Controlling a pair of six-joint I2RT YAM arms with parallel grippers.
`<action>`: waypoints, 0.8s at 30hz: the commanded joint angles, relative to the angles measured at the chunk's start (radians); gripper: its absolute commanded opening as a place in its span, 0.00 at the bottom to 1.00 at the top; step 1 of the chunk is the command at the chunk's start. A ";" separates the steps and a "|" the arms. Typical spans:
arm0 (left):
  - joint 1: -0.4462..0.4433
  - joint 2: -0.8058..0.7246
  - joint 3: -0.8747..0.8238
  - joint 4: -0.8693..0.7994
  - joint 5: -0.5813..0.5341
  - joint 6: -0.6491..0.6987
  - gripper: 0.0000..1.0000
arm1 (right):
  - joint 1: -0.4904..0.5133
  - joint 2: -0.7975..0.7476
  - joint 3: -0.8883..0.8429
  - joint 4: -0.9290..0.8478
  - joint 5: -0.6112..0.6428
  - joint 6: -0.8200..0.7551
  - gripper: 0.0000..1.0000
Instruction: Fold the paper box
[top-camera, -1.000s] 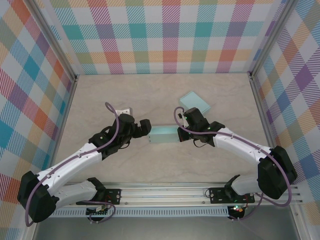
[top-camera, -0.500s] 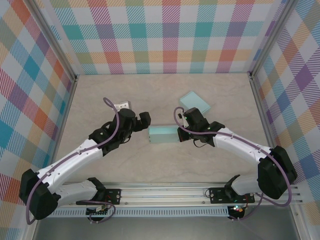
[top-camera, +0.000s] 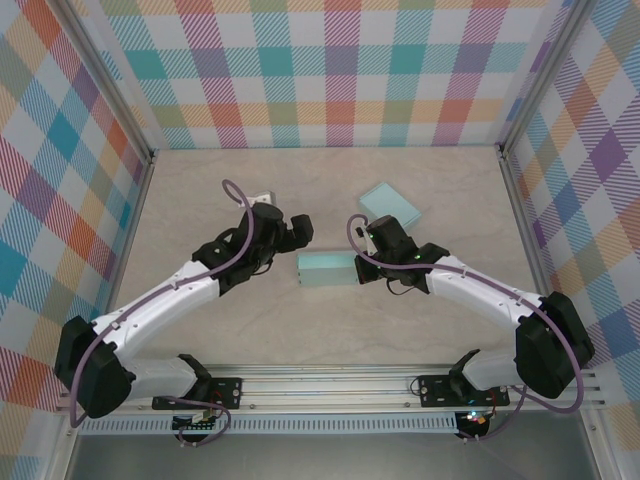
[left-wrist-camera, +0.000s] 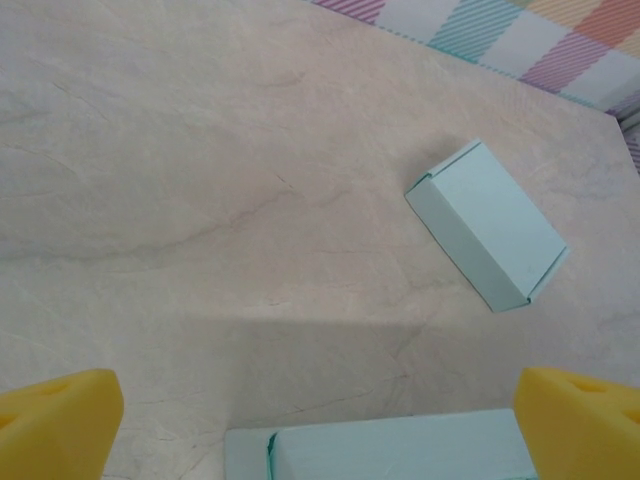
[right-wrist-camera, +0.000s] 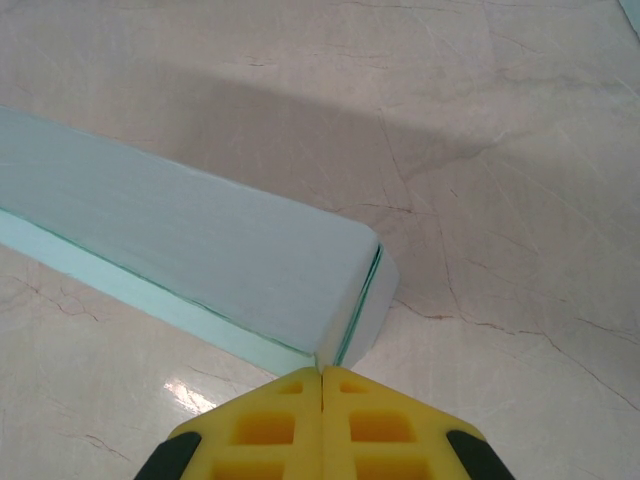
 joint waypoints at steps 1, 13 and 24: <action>0.010 0.030 0.045 0.007 0.044 0.014 1.00 | 0.012 0.021 -0.007 -0.064 0.001 -0.013 0.00; 0.010 0.138 0.076 0.000 0.077 0.018 1.00 | 0.015 0.024 -0.001 -0.073 0.007 -0.015 0.00; 0.010 0.177 0.054 -0.012 0.108 0.001 1.00 | 0.020 0.016 -0.007 -0.074 0.016 -0.012 0.00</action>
